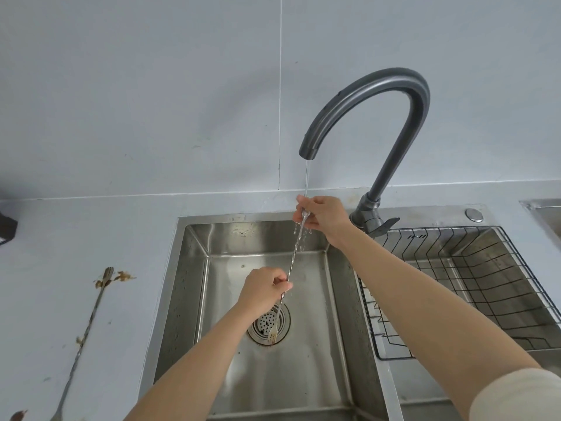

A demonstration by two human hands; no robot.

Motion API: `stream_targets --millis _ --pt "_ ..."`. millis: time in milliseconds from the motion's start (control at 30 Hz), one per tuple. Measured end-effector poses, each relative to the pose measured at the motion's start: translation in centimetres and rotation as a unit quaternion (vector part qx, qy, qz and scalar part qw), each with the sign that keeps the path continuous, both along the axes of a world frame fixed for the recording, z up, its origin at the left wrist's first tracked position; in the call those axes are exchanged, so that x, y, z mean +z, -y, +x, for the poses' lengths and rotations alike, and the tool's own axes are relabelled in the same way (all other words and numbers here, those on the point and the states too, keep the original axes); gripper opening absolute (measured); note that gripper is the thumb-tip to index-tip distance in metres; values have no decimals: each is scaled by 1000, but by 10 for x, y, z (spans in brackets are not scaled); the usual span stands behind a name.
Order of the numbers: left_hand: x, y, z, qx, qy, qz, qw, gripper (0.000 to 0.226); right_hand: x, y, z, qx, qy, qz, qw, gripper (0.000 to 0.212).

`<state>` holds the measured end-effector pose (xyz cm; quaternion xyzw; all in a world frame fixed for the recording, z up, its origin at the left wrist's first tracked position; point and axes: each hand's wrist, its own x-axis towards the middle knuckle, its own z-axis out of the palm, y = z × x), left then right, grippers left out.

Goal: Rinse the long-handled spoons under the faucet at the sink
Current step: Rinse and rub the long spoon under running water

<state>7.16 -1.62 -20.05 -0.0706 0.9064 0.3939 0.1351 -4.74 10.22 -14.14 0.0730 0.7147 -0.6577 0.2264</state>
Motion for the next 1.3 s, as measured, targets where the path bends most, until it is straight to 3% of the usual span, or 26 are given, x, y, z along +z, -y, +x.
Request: stream_targets --millis 167,367,467,633,800,1000,1167,1300 --pt "5 0 -8 -13 -4 4 1000 16 -1 2 0 12 -23 22 999 37" --pt "5 2 -13 -12 -4 2 1000 15 1 2 0 50 5 -63 997 17" --pt "5 2 -11 -5 -6 5 1000 14 1 2 1 50 -5 -26 998 14" --pt "6 2 -12 13 -23 15 1000 19 -2 7 5 14 -7 17 1000 41" --pt "7 1 -12 6 -24 21 999 19 -5 8 8 34 -10 -39 999 18" --pt "11 4 -16 15 -35 17 999 17 0 7 5 68 -26 -9 997 18" --pt "18 4 -26 17 -48 24 998 19 0 11 8 68 -29 39 997 34" --pt "17 2 -28 6 -47 18 999 16 2 4 5 71 -39 2 997 19"
